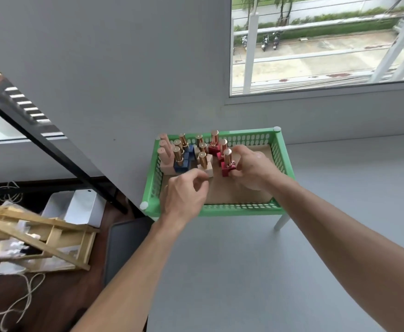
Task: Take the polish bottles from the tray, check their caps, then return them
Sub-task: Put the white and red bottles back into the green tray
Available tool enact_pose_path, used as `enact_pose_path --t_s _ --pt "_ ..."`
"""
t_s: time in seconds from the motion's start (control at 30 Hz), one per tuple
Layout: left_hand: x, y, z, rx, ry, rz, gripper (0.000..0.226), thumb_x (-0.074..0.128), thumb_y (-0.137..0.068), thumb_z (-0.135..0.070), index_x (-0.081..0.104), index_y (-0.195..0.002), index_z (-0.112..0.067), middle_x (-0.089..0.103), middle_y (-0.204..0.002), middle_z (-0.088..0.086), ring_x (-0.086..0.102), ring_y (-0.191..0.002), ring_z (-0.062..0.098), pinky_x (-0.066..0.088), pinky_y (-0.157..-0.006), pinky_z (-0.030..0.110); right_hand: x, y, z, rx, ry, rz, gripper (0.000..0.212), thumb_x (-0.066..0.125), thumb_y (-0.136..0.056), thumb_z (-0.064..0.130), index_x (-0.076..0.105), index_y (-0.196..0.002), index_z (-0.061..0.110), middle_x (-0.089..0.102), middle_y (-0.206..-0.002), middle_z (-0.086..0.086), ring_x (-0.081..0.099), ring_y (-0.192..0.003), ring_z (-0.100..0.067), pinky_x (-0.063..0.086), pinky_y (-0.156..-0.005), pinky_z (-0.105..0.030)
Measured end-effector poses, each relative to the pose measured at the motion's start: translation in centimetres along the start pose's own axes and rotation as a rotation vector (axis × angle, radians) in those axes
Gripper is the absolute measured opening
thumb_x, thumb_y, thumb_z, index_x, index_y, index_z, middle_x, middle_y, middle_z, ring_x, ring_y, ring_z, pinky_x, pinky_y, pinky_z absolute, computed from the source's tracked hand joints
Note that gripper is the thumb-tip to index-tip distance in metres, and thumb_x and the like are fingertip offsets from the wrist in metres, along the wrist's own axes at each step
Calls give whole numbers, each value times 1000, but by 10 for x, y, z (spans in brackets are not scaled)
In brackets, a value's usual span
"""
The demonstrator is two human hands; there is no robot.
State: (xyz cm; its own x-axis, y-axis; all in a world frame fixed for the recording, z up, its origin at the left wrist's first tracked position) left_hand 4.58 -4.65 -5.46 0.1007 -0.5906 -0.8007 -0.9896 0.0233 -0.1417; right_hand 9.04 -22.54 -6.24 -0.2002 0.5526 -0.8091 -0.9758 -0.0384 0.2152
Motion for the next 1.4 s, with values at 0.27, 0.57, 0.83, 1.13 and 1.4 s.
enact_pose_path --t_s 0.27,0.57,0.83,1.13,1.4 --pt "3 -6 0 -18 -44 42 28 58 -84 -30 66 -111 -36 72 -107 -2 66 -75 25 46 -61 25 12 -11 18 -38 -39 17 43 51 -79 18 43 -122 19 60 -115 -15 55 -102 -36 47 -85 -38" --pt "1 -13 7 -23 -44 42 34 57 -85 -27 62 -118 -32 68 -118 -1 66 -90 25 55 -78 40 22 -20 29 -61 -69 -20 35 46 -79 14 47 -114 15 62 -113 -16 55 -102 -37 44 -83 -36" --pt "-11 -13 9 6 -217 -16 28 58 -85 -34 65 -111 -29 71 -106 1 64 -95 27 47 -69 32 31 -24 28 -67 -54 -120 19 50 -81 18 60 -97 14 67 -102 -12 56 -89 -31 40 -72 -30" --pt "-17 -19 17 75 -374 77 34 57 -86 -34 61 -119 -27 68 -112 3 59 -104 28 47 -81 37 37 -24 36 -93 -25 -125 20 48 -82 18 59 -99 13 64 -104 -13 58 -94 -35 42 -72 -34" --pt "-16 -19 20 99 -381 106 39 58 -85 -34 57 -124 -26 66 -115 3 58 -107 28 47 -83 38 33 -25 38 -96 -61 -75 35 62 -78 34 54 -110 21 66 -108 -7 59 -100 -29 50 -84 -38"
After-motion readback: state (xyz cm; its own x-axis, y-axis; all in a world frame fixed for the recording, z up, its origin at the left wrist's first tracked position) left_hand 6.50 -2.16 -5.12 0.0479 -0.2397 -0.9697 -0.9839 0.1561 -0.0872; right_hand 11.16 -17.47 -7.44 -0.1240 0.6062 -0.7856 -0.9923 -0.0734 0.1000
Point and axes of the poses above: each hand's wrist, its own y-axis away from the middle knuckle, its own x-axis out of the palm, z = x × y, the point moved 3 cm from there along -y, towards the middle knuckle
